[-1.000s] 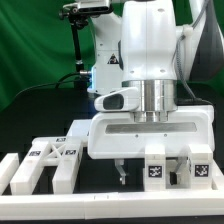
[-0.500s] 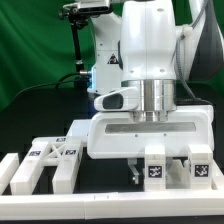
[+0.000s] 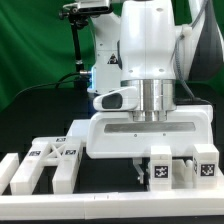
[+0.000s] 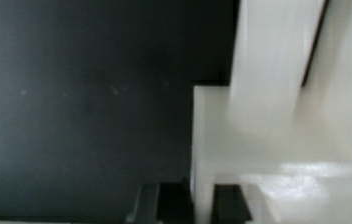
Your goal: Assemble chair
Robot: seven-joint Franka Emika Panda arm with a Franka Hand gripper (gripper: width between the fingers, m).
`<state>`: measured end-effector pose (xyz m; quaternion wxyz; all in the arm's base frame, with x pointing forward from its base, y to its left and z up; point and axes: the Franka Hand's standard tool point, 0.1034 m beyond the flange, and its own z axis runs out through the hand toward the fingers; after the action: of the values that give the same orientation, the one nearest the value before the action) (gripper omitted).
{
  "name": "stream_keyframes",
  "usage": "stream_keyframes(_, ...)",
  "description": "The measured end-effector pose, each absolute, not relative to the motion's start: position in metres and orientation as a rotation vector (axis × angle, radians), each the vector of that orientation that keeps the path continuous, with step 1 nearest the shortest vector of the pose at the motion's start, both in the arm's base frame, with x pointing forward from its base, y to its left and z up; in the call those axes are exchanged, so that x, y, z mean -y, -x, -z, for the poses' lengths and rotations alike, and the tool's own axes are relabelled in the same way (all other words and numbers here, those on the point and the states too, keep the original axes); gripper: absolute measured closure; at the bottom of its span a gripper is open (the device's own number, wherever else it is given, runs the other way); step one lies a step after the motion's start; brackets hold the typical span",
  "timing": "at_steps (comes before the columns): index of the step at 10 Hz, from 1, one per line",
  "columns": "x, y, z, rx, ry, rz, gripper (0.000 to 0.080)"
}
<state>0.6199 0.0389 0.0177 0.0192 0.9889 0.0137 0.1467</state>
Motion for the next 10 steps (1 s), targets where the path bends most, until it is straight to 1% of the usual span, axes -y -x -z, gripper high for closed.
stream_keyframes(5,-0.036,-0.62,-0.019,-0.067,-3.068,-0.45,0.0766)
stream_keyframes(7,-0.004,-0.605,-0.04,-0.088,-3.099,-0.356,0.0767)
stream_keyframes(8,0.004,-0.596,-0.046,-0.087,-3.132,-0.262,0.0767)
stream_keyframes(9,0.017,-0.591,-0.059,-0.073,-3.154,-0.202,0.0767)
stream_keyframes(10,0.02,-0.581,-0.071,-0.058,-3.176,-0.088,0.0767)
